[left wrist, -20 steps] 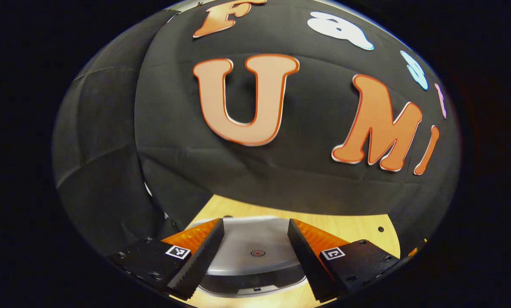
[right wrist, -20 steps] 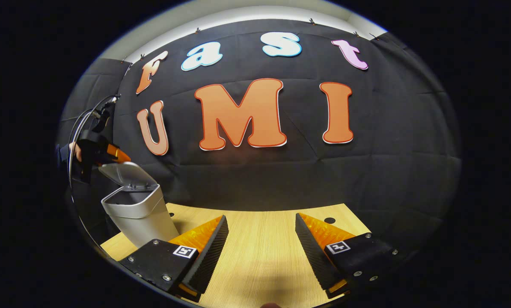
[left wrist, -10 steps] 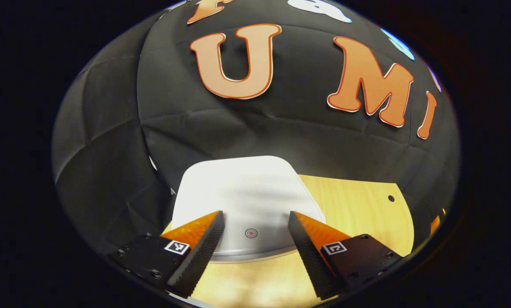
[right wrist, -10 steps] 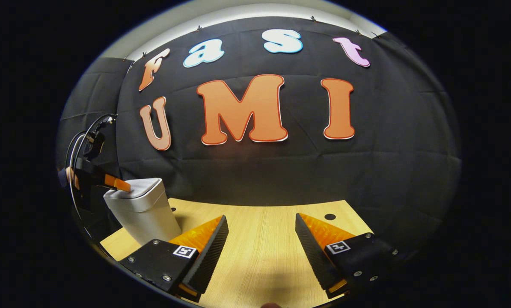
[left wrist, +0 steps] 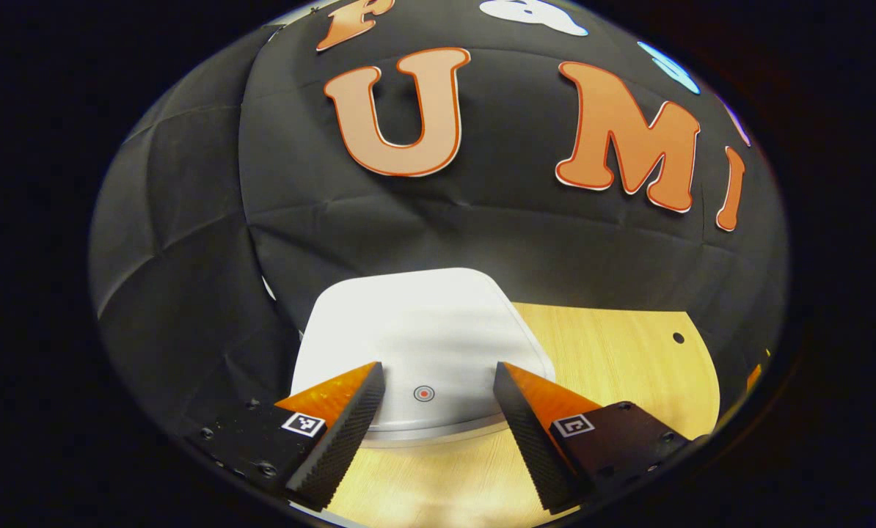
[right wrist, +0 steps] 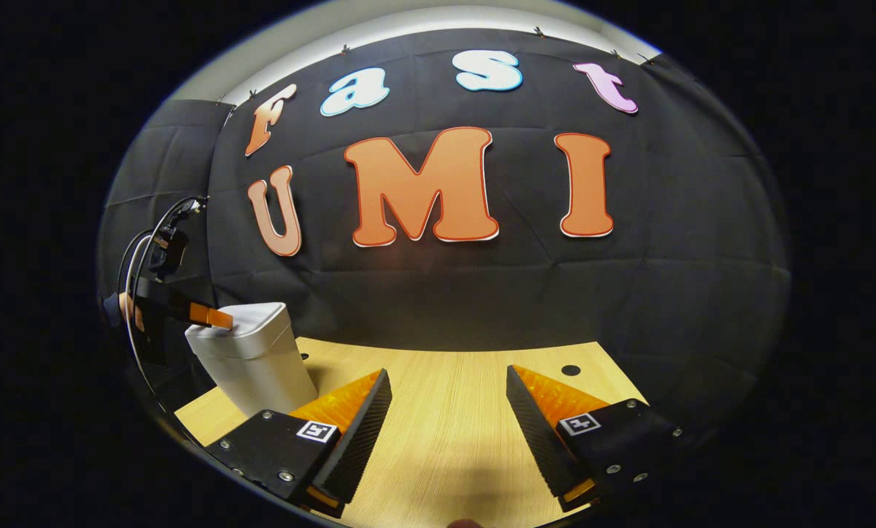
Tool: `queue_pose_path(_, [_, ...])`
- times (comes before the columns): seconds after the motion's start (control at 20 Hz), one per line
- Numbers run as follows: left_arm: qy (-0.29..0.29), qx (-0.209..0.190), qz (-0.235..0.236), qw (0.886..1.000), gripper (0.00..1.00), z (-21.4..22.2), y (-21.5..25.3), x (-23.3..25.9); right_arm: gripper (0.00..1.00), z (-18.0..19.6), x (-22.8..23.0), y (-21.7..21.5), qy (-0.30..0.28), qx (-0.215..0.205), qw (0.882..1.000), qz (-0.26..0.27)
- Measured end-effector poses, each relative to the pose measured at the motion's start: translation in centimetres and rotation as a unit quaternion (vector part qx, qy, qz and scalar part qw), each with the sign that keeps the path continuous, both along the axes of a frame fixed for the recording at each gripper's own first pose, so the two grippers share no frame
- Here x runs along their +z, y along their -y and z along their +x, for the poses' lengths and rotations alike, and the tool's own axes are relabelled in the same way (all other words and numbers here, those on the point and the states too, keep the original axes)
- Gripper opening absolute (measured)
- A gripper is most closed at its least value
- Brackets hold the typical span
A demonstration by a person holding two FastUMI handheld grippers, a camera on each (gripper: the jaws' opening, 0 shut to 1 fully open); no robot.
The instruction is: Press the lid of the desktop garbage bin to open it, pick up the crumpled paper on the desktop and throw it into the bin, then pick up the pop can on the desktop and drop it into the bin, and finally close the garbage bin lid.
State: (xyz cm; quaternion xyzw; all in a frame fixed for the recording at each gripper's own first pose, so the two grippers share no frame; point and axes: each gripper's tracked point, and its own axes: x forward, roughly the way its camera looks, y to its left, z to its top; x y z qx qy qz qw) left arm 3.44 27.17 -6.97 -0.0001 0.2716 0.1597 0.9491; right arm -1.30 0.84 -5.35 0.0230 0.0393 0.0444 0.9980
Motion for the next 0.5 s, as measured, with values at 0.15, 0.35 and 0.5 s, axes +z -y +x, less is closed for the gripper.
queue_pose_path(0.15, [0.043,-0.019,-0.016,0.999,0.97,0.4,0.5,1.6,0.94,-0.2,0.3,0.7,0.005,-0.003,1.0,0.0])
queue_pose_path(0.35, [0.122,-0.041,0.015,0.992,0.96,0.9,0.9,4.8,0.94,-0.4,0.3,1.6,0.004,-0.012,1.0,0.003])
queue_pose_path(0.5, [0.182,-0.06,0.019,0.981,0.95,0.1,1.7,6.9,0.94,-0.7,0.5,2.2,0.009,-0.019,1.0,0.0])
